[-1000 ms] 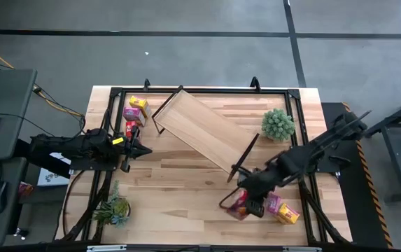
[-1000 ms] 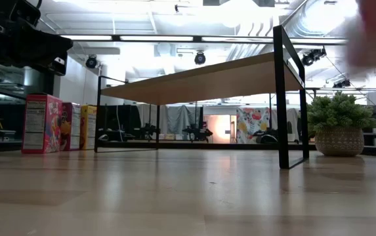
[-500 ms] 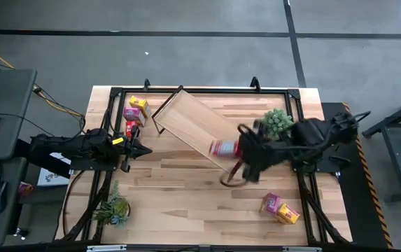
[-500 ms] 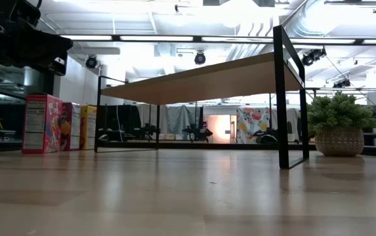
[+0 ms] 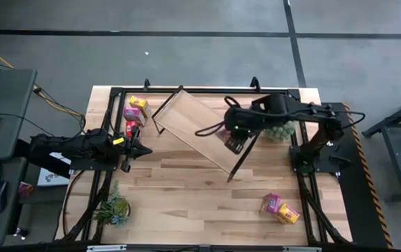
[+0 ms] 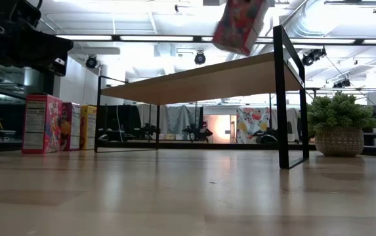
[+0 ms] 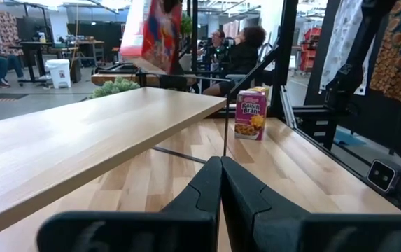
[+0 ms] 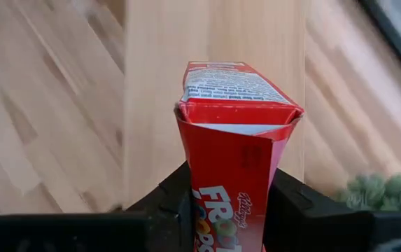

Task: Stack cereal on shelf
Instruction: Put the bottom red cereal box on the shelf, then put the red cereal box on the shelf

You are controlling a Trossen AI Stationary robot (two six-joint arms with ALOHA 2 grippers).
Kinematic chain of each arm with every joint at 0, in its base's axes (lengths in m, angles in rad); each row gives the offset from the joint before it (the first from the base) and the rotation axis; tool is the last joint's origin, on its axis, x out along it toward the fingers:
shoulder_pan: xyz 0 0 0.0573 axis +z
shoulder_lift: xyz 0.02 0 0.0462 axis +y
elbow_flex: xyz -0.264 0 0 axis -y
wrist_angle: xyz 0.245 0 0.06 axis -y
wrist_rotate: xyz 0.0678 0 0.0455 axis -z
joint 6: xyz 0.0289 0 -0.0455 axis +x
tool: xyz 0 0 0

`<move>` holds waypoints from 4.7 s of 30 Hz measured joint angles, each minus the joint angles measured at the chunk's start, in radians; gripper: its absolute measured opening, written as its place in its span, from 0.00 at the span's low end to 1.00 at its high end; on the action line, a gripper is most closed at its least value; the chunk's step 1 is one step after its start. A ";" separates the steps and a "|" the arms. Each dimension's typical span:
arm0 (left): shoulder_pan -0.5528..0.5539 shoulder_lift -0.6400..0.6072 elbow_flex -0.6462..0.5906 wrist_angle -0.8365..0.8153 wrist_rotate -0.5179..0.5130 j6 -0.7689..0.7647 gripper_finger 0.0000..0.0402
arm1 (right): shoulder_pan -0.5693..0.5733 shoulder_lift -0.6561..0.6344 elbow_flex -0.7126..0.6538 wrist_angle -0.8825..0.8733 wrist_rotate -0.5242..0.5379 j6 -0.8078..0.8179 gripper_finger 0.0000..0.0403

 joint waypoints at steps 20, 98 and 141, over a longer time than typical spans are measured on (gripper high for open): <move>0.000 0.002 0.000 0.000 -0.003 0.000 0.00 | -0.134 -0.150 -0.229 0.001 -0.122 -0.186 0.26; 0.000 0.002 0.000 0.000 -0.003 0.001 0.00 | -0.169 -0.149 -0.258 0.142 -0.082 -0.244 0.51; 0.000 0.002 0.000 0.000 -0.003 0.000 0.00 | -0.220 -0.150 -0.258 0.441 -0.096 -0.377 0.49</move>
